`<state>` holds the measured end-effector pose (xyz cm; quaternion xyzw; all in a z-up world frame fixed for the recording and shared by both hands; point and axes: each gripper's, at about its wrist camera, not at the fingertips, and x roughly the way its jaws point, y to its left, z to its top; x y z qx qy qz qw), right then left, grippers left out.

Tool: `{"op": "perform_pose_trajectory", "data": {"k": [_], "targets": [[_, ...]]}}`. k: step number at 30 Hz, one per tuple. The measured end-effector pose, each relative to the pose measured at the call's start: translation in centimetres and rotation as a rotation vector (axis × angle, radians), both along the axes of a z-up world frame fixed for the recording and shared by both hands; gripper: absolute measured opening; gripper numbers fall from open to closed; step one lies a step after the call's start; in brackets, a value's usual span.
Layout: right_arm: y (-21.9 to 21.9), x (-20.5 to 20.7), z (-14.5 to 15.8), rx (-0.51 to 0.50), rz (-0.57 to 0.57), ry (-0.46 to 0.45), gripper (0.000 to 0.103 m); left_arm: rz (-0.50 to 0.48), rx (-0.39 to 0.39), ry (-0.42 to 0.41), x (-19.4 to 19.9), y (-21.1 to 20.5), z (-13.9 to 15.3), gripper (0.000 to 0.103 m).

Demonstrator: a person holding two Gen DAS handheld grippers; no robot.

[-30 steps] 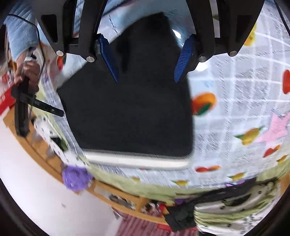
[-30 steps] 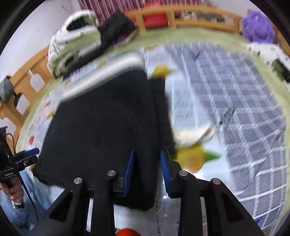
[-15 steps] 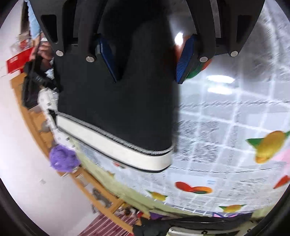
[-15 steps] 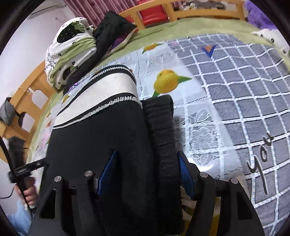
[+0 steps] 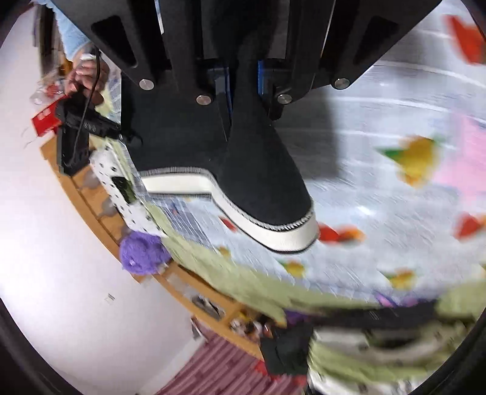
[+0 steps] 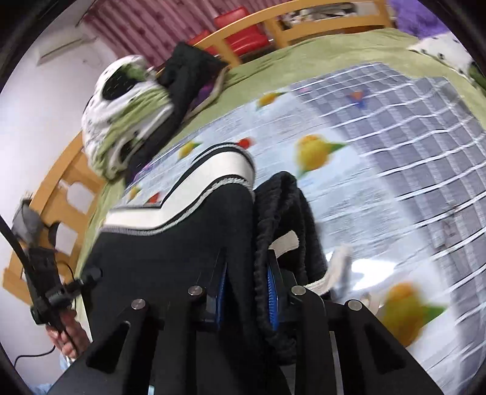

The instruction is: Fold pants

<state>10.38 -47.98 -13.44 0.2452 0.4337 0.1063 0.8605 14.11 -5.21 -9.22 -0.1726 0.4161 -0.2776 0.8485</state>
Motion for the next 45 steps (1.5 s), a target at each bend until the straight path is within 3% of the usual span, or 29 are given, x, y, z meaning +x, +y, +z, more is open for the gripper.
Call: {"op": "perform_pose_trajectory", "data": {"k": [5, 8, 10, 12, 14, 16, 18, 21, 24, 25, 28, 30, 32, 34, 36, 38, 40, 42, 45], "targets": [[9.4, 0.3, -0.6, 0.084, 0.131, 0.000, 0.021, 0.116, 0.120, 0.020, -0.6, 8.7, 1.2, 0.011], [14.6, 1.3, -2.5, 0.087, 0.187, 0.010, 0.022, 0.174, 0.163, 0.087, -0.3, 12.2, -1.9, 0.012], [15.9, 1.9, -3.6, 0.061, 0.182, 0.005, 0.027, 0.197, 0.144, 0.150, 0.2, 13.3, -4.3, 0.021], [16.0, 2.5, -4.5, 0.019, 0.177, 0.013, 0.036, 0.240, 0.139, 0.188, 0.5, 14.3, -6.2, 0.031], [15.5, 2.4, -4.7, -0.005, 0.172, 0.043, 0.047, 0.251, 0.138, 0.171, -0.1, 14.5, -6.6, 0.035], [15.5, 2.1, -3.3, -0.074, 0.169, 0.026, 0.047, 0.271, 0.148, 0.143, -0.9, 15.0, -6.3, 0.047], [16.3, 1.6, -0.8, -0.188, 0.164, -0.055, 0.047, 0.292, 0.180, 0.110, -1.5, 15.3, -6.0, 0.054], [17.4, 2.0, 1.4, -0.226, 0.186, -0.166, 0.047, 0.304, 0.213, 0.085, -2.0, 15.4, -5.7, 0.054], [19.2, 4.8, 0.6, -0.300, 0.190, -0.139, 0.046, 0.308, 0.209, 0.082, -2.7, 16.2, -5.7, 0.054], [19.6, 5.8, -0.5, -0.327, 0.184, -0.109, 0.037, 0.308, 0.210, 0.082, -2.7, 16.1, -5.7, 0.054], [19.7, 7.1, -2.3, -0.270, 0.179, -0.105, 0.015, 0.316, 0.222, 0.066, -3.1, 16.5, -5.3, 0.054], [18.9, 5.9, -0.6, -0.233, 0.194, -0.171, 0.014, 0.315, 0.226, 0.060, -3.2, 16.6, -4.9, 0.054], [16.8, 4.3, 0.9, -0.126, 0.157, -0.235, 0.014, 0.302, 0.223, 0.042, -3.4, 16.3, -4.2, 0.054], [16.2, 4.2, 1.1, -0.181, 0.125, -0.232, 0.014, 0.287, 0.213, 0.029, -3.4, 15.8, -3.8, 0.054], [15.4, 6.0, -1.5, -0.244, 0.104, -0.129, 0.016, 0.275, 0.199, 0.031, -3.1, 14.9, -3.7, 0.054], [14.5, 7.2, -3.4, -0.190, 0.089, -0.084, 0.023, 0.258, 0.203, 0.040, -3.0, 13.7, -3.6, 0.054], [13.4, 7.0, -3.0, -0.135, 0.062, -0.063, 0.038, 0.241, 0.216, 0.036, -3.4, 12.9, -3.5, 0.054], [12.8, 5.9, -1.9, -0.109, 0.055, -0.064, 0.038, 0.228, 0.237, 0.019, -4.4, 12.5, -3.2, 0.055], [13.2, 2.2, 0.2, -0.154, 0.044, -0.106, 0.038, 0.225, 0.244, -0.002, -6.6, 12.5, -3.1, 0.054]]}}
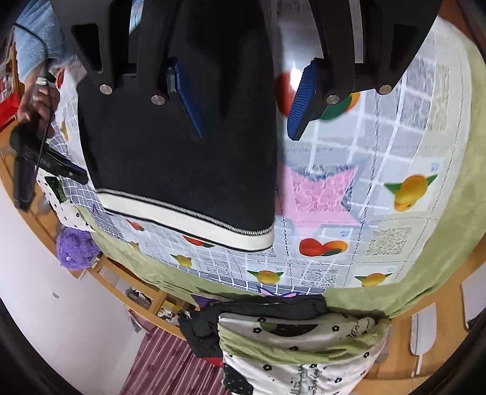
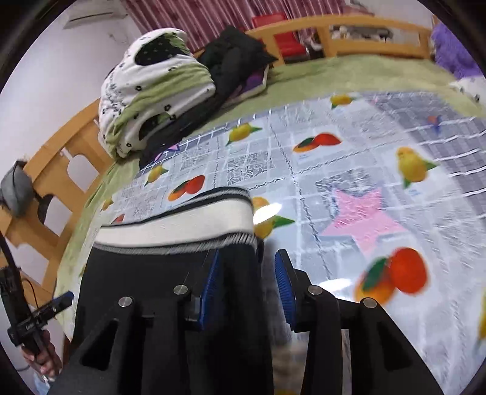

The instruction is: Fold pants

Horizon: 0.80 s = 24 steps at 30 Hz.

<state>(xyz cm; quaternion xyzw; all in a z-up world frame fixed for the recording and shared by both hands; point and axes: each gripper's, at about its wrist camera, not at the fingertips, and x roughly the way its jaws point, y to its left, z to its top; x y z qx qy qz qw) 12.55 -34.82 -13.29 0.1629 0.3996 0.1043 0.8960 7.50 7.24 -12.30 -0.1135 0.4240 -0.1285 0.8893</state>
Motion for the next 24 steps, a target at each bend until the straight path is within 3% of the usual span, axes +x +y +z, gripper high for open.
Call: {"op": "perform_pose_trajectory", "data": {"k": [4, 8, 9, 12, 14, 19, 24], "targets": [[2.4, -5.3, 0.1, -0.057, 0.071, -0.032, 0.038, -0.072, -0.008, 0.000, -3.4, -0.8, -1.3, 0.054], [3.8, -7.5, -3.3, -0.115, 0.100, 0.020, 0.038, -0.079, 0.094, 0.027, -5.2, -2.2, -4.3, 0.055], [4.0, -7.9, -4.1, -0.127, 0.093, 0.004, 0.038, -0.073, 0.089, 0.025, -5.6, -2.0, -4.6, 0.056], [3.4, -8.6, -3.8, -0.075, 0.072, -0.001, 0.038, -0.072, 0.012, -0.012, -7.4, -0.3, -3.3, 0.055], [2.3, -8.8, -3.7, -0.007, 0.056, 0.004, 0.038, -0.097, 0.018, -0.027, -8.7, 0.1, -2.8, 0.058], [1.0, -8.7, -4.3, 0.100, 0.030, 0.039, 0.038, -0.217, 0.154, -0.042, -11.6, -1.8, -3.5, 0.058], [1.4, -8.6, -4.1, 0.086, 0.025, 0.048, 0.039, -0.227, 0.351, -0.109, -12.1, -5.3, -4.1, 0.059]]}}
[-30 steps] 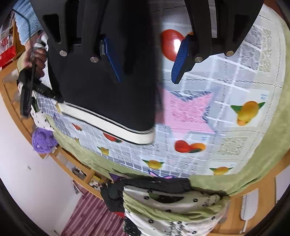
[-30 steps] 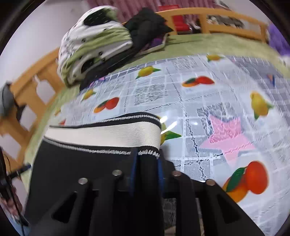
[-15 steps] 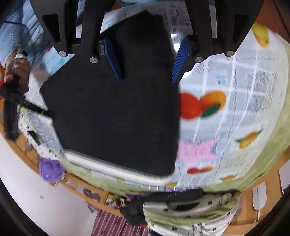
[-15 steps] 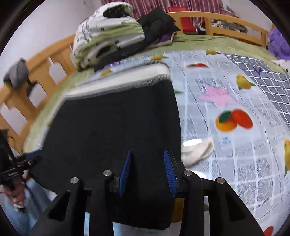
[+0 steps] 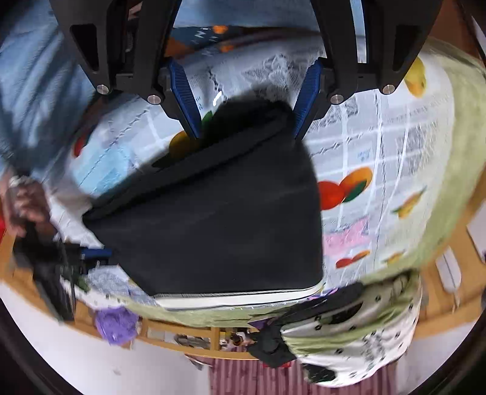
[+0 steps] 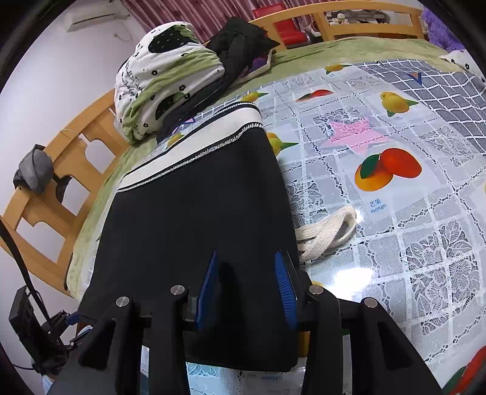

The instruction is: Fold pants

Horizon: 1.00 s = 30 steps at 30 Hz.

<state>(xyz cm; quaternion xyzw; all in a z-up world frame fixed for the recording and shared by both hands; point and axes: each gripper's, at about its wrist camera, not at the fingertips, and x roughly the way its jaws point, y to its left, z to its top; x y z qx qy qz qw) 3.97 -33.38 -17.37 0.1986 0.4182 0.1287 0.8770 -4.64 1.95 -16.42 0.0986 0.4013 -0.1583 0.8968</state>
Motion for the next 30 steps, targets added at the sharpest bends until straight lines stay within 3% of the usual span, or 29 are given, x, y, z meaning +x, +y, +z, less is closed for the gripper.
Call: {"op": "perform_pose_trajectory", "data": {"k": [3, 6, 9, 11, 14, 15, 16, 18, 21, 24, 26, 30], "targets": [[-0.2, -0.1, 0.0, 0.008, 0.000, 0.011, 0.039, 0.021, 0.097, -0.005, 0.7, -1.0, -1.0, 0.057], [-0.8, -0.4, -0.2, 0.022, -0.015, 0.025, 0.039, 0.089, 0.139, -0.056, 0.8, -0.4, -0.7, 0.024], [-1.1, -0.6, -0.6, -0.010, -0.037, 0.050, 0.039, 0.207, -0.092, -0.104, 1.1, 3.4, 1.6, 0.020], [-1.2, -0.7, -1.1, 0.006, -0.028, 0.069, 0.039, 0.209, -0.091, -0.050, 1.9, 3.8, 1.1, 0.022], [-1.1, -0.8, -1.3, 0.008, -0.012, 0.069, 0.039, 0.163, 0.010, 0.007, 1.8, 3.1, -0.4, 0.032], [-1.1, -0.8, -1.1, -0.002, -0.008, 0.061, 0.039, 0.134, -0.018, -0.009, 1.0, 3.4, 0.0, 0.035], [-1.1, -0.9, -0.9, -0.004, -0.009, 0.055, 0.039, 0.115, -0.065, -0.017, 0.3, 3.9, 0.3, 0.046], [-1.3, -1.1, -0.6, 0.008, -0.010, 0.039, 0.039, 0.089, -0.218, -0.014, -1.1, 5.7, 1.4, 0.064], [-1.2, -0.9, -0.3, 0.010, -0.003, 0.023, 0.039, 0.114, -0.337, -0.011, -1.9, 7.4, 2.6, 0.064], [-0.8, -0.1, 0.2, -0.011, -0.003, 0.013, 0.039, 0.177, -0.333, -0.019, -1.0, 8.3, 4.2, 0.064], [-0.5, 0.7, 0.6, -0.018, 0.003, 0.011, 0.039, 0.218, -0.296, -0.002, 1.8, 8.2, 4.8, 0.064], [0.1, 3.6, 1.7, -0.078, 0.010, 0.026, 0.040, 0.224, -0.321, 0.046, 9.1, 7.5, 4.5, 0.064]]}}
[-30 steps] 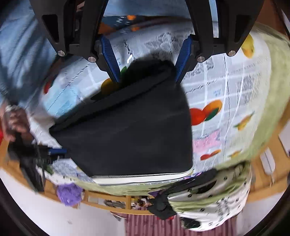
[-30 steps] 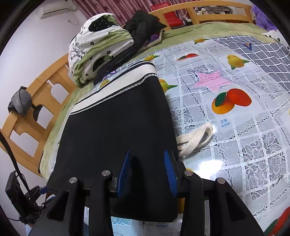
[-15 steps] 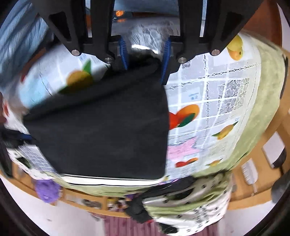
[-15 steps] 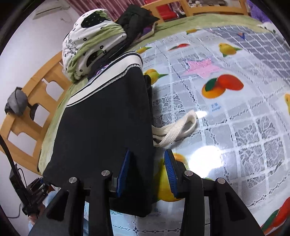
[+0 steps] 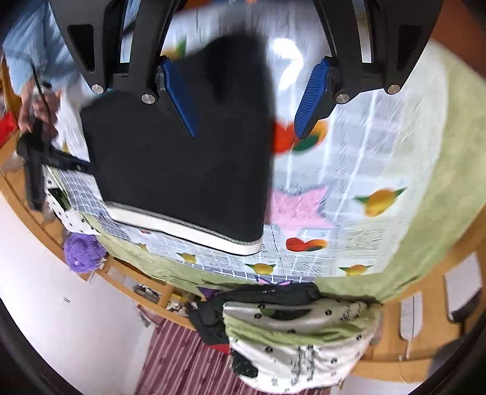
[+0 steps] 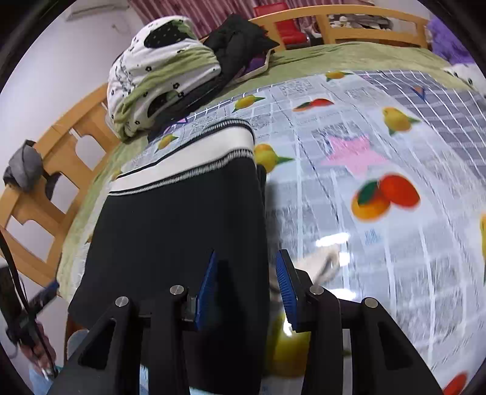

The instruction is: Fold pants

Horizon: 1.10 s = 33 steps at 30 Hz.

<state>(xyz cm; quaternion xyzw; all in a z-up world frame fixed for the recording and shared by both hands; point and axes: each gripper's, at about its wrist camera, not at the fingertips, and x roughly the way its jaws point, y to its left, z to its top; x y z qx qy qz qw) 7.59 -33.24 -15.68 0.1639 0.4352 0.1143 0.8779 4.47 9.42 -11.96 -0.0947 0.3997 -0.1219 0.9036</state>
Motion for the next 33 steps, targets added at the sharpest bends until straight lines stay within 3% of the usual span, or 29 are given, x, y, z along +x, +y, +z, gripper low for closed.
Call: {"op": "perform_pose_trajectory", "data": {"k": [6, 7, 9, 11, 12, 13, 15, 18, 21, 23, 24, 25, 29, 33], "targets": [[1.4, 5.6, -0.1, -0.101, 0.070, 0.035, 0.055, -0.037, -0.052, 0.201, 10.8, -2.1, -4.2, 0.064], [1.4, 6.6, -0.8, -0.105, 0.081, 0.054, 0.065, -0.039, -0.058, 0.249, 12.0, -2.3, -5.1, 0.064], [0.9, 7.8, -1.6, -0.058, 0.095, 0.063, 0.073, -0.068, -0.142, 0.293, 13.4, -2.2, -6.5, 0.063], [-0.4, 8.9, -3.4, 0.112, 0.138, 0.109, 0.066, -0.116, -0.181, 0.278, 13.6, -2.4, -6.6, 0.036], [-0.9, 9.3, -4.2, 0.205, 0.161, 0.134, 0.043, -0.135, -0.195, 0.260, 13.6, -2.6, -6.4, 0.020], [-1.5, 9.7, -5.0, 0.331, 0.181, 0.145, 0.035, -0.146, -0.203, 0.247, 13.6, -2.9, -5.8, 0.017], [-1.8, 9.8, -4.1, 0.335, 0.151, 0.085, 0.026, -0.152, -0.185, 0.201, 14.1, -3.6, -4.0, 0.012], [-0.7, 10.9, -0.7, 0.205, 0.151, -0.007, 0.024, -0.176, -0.205, 0.158, 16.4, -4.3, -1.1, 0.012], [-0.7, 13.7, -0.4, 0.151, 0.128, -0.004, 0.027, -0.133, -0.122, 0.166, 19.2, -5.6, -1.8, 0.016], [-1.1, 15.5, -2.0, 0.124, 0.094, 0.025, 0.040, -0.095, -0.027, 0.199, 20.3, -6.7, -4.1, 0.027], [-1.3, 15.9, -3.4, 0.123, 0.075, 0.040, 0.052, -0.074, 0.035, 0.205, 20.4, -7.1, -5.2, 0.041], [-1.6, 15.8, -3.8, 0.140, 0.067, 0.037, 0.053, -0.064, 0.057, 0.196, 20.0, -7.2, -5.5, 0.046], [-2.0, 13.9, -2.2, 0.104, 0.039, 0.030, 0.047, -0.028, 0.053, 0.173, 17.4, -5.5, -3.5, 0.045], [-2.5, 9.1, 0.3, 0.089, 0.011, -0.043, 0.046, -0.059, 0.172, 0.057, 11.2, -4.7, -1.5, 0.052]]}}
